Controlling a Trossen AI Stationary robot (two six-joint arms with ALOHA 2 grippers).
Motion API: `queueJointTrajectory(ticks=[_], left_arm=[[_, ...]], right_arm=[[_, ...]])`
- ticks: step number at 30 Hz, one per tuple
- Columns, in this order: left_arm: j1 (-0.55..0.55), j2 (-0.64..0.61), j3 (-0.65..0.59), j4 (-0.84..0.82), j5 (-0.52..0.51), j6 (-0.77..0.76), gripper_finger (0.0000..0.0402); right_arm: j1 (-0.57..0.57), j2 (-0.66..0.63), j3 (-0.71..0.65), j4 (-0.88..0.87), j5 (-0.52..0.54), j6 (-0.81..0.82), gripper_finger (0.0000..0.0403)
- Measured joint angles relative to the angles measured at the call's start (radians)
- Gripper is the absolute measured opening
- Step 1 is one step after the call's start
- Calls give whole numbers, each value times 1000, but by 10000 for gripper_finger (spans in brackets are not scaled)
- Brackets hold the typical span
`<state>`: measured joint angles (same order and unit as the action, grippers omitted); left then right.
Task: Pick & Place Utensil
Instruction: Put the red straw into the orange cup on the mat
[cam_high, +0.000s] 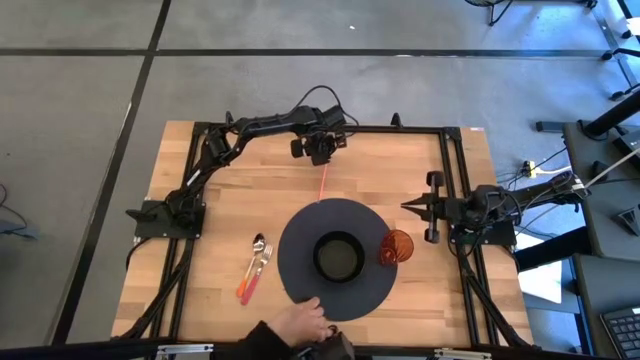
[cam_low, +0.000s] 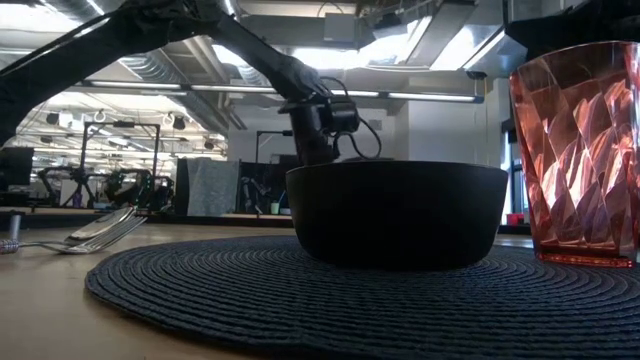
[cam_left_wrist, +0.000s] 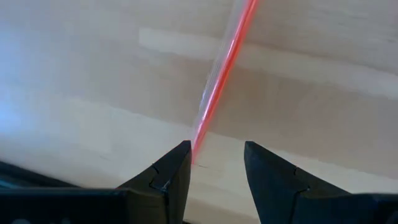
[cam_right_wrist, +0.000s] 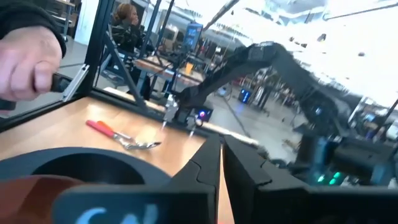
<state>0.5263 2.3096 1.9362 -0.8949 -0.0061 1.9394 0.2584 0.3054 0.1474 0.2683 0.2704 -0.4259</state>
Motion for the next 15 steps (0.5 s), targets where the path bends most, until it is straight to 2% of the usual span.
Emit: queueJointTrajectory(ticks=[8, 15], left_arm=[[12, 8, -2, 11, 54, 187, 143], [12, 8, -2, 8, 139, 247, 143]], right_arm=[[0, 0, 0, 49, 1, -53, 4], [0, 0, 0, 90, 0, -16, 18]])
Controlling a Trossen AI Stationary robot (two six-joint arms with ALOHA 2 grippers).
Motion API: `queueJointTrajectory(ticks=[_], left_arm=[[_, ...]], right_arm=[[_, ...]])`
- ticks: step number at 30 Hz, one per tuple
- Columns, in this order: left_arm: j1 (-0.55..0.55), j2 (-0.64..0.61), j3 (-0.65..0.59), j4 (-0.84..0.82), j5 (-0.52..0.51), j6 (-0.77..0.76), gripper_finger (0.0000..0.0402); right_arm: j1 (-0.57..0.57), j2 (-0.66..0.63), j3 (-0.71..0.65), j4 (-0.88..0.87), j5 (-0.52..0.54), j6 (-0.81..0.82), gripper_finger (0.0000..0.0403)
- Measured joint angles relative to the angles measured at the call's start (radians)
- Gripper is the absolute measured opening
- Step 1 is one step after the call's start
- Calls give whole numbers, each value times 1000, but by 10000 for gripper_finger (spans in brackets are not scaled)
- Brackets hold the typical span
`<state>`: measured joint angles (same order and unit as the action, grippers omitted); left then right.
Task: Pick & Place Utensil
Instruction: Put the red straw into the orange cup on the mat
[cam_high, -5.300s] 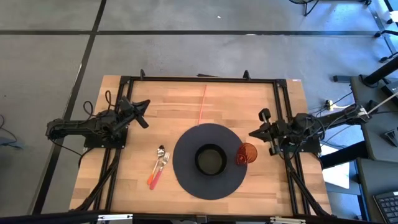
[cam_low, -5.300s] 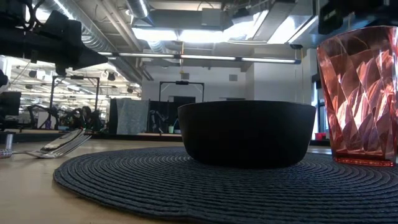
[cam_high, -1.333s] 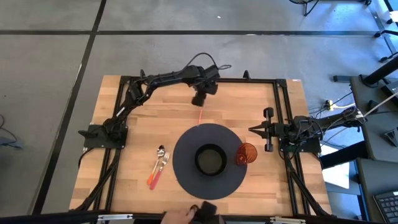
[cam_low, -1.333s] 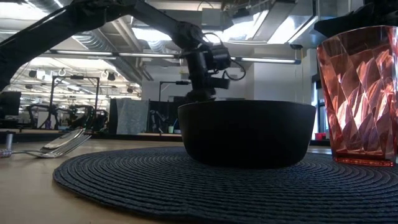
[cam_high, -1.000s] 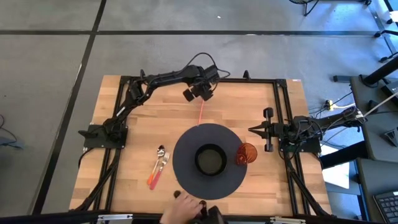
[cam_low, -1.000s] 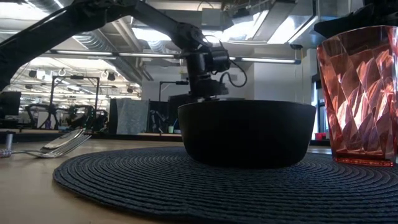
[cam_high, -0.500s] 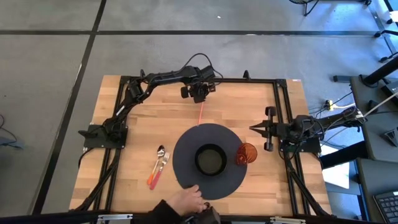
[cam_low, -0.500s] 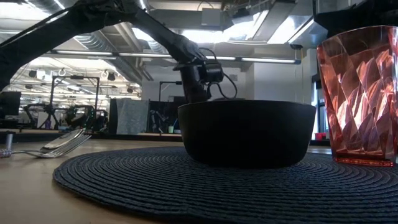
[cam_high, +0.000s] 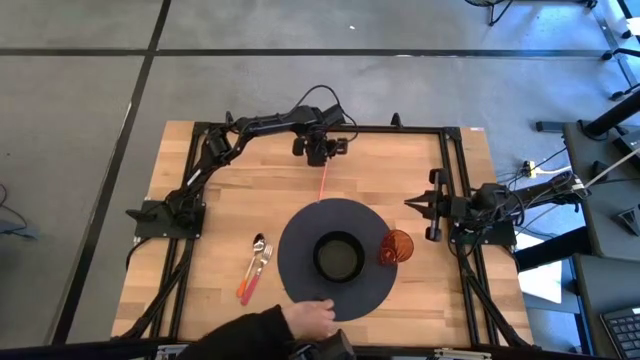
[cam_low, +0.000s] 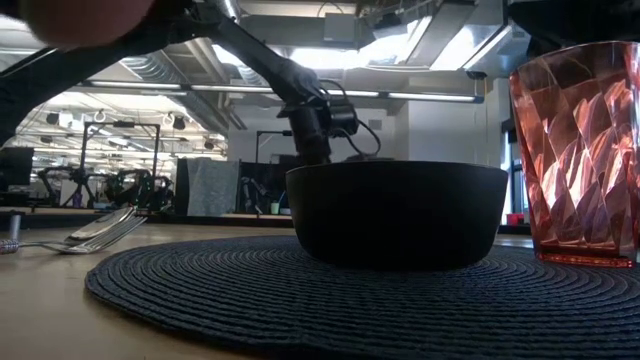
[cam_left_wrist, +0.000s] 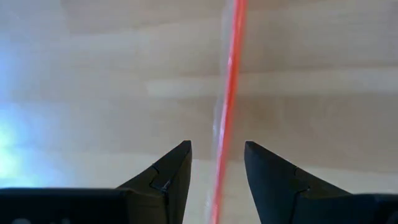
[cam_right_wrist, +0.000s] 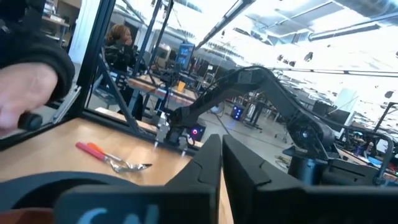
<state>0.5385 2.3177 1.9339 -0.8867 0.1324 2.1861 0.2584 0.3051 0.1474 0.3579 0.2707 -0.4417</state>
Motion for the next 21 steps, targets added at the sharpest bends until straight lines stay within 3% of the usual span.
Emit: queueJointTrajectory(ticks=[15, 21], left_arm=[[0, 42, 8, -9, 23, 54, 141], [-16, 39, 8, -32, -6, 80, 106]], right_arm=[[0, 0, 0, 33, -1, 49, 11], [0, 0, 0, 33, -1, 43, 21]])
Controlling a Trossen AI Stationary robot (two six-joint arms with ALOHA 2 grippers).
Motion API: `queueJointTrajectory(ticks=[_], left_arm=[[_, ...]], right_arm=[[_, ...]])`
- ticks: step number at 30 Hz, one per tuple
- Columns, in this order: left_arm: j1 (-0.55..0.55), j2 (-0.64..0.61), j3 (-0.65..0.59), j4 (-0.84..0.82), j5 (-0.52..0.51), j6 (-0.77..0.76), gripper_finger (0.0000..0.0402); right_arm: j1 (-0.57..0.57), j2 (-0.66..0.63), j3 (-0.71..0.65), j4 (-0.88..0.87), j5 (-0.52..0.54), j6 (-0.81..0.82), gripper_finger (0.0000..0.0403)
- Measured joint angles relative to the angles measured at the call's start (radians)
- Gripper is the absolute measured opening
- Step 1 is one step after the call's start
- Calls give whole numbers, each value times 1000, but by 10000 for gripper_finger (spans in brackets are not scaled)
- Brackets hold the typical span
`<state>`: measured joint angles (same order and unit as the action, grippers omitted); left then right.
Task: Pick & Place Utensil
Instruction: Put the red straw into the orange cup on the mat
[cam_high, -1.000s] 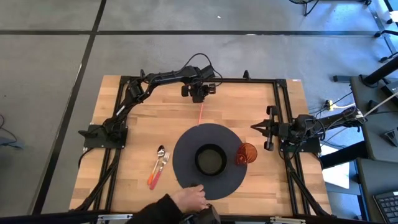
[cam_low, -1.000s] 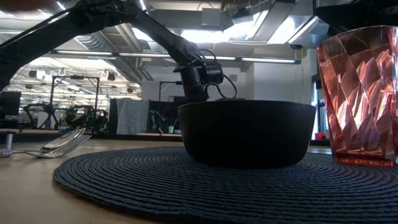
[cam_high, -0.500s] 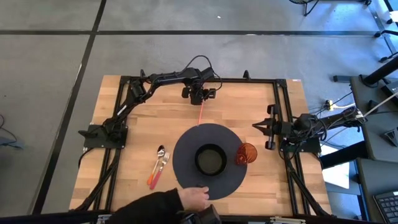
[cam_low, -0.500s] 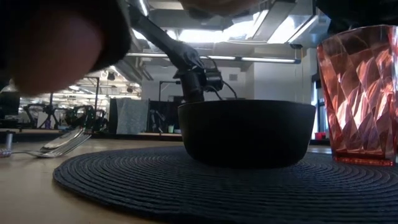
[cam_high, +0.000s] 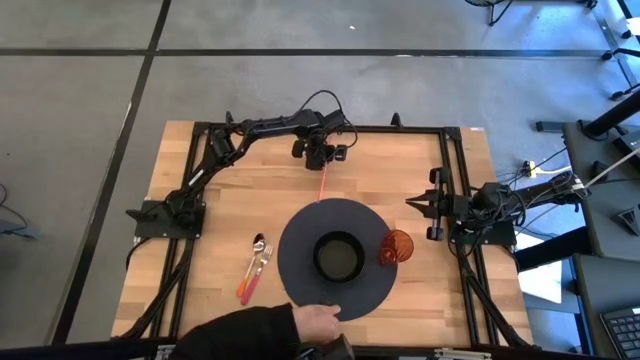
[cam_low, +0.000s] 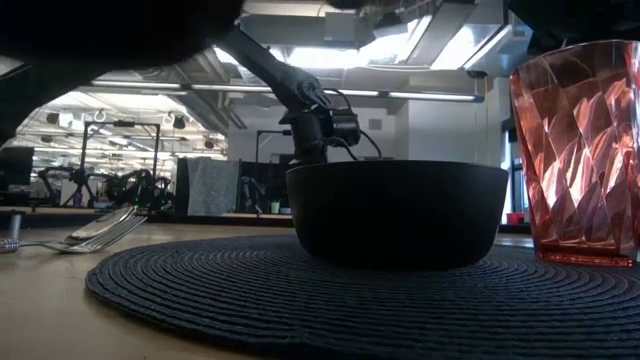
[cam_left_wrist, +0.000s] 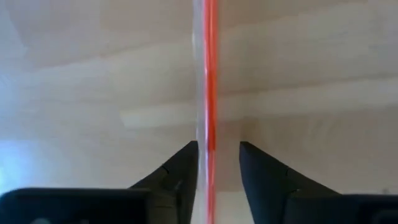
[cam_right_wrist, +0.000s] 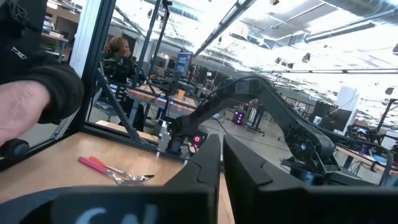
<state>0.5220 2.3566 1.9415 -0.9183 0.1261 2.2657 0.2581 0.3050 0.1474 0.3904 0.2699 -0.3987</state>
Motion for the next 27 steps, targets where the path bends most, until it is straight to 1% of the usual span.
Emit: queueJointTrajectory(ticks=[6, 10, 15, 19, 21, 23, 27], left_arm=[[-23, -2, 0, -27, -3, -4, 43], [-32, -11, 0, -80, -19, -42, 6], [-33, -20, 0, -158, -69, -95, 2], [-29, -20, 0, -127, -82, -100, 2], [-26, -20, 0, -101, -63, -83, 2], [-22, -20, 0, -71, -21, -64, 1], [-22, -20, 0, 15, 62, -84, 2]], right_arm=[[0, 0, 0, 6, 0, -48, 8], [0, 0, 0, 8, 0, -59, 4], [0, 0, 0, 9, 0, -81, 18], [0, 0, 0, 9, 1, -81, 20], [0, 0, 0, 9, 0, -85, 16], [0, 0, 0, 10, 1, -86, 10], [0, 0, 0, 10, 0, -85, 4]])
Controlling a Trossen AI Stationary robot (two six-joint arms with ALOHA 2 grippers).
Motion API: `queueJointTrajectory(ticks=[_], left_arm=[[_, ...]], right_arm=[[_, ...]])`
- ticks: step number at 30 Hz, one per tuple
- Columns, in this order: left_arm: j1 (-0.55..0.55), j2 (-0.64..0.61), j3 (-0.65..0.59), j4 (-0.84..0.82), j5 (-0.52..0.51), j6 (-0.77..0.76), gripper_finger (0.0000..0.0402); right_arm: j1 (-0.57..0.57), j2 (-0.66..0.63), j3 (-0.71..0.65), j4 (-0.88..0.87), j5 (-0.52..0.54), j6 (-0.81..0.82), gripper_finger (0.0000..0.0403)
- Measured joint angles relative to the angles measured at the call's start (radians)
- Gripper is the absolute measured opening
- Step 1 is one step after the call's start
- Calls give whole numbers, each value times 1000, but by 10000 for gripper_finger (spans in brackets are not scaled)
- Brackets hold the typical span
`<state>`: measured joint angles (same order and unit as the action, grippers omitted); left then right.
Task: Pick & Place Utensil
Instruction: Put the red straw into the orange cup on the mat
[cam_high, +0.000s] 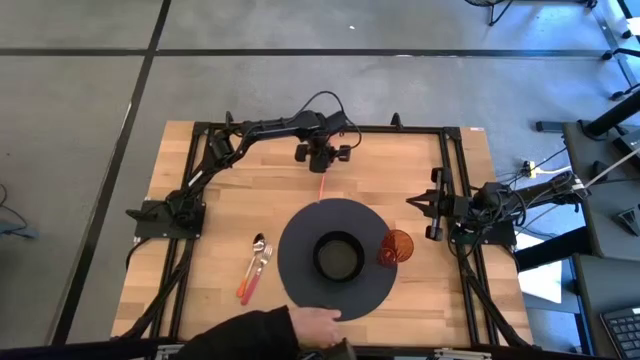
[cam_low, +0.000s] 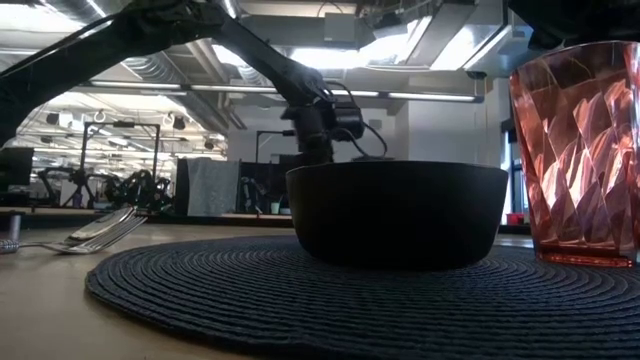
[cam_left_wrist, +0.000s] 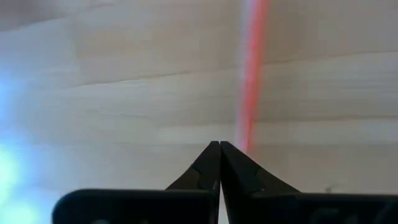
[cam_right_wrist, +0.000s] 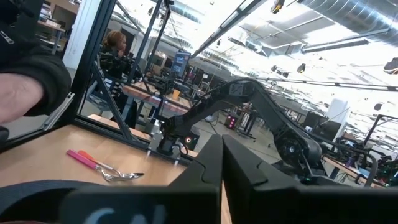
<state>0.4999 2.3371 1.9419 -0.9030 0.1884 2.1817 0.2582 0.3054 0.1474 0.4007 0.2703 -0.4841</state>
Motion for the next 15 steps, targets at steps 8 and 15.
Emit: queueJointTrajectory(ticks=[8, 15], left_arm=[[7, 0, 0, -24, 18, -7, 1], [28, 3, 16, -47, 54, -44, 1]], right_arm=[[0, 0, 0, 0, 0, 32, 20], [0, 0, 0, -1, 0, 58, 5]])
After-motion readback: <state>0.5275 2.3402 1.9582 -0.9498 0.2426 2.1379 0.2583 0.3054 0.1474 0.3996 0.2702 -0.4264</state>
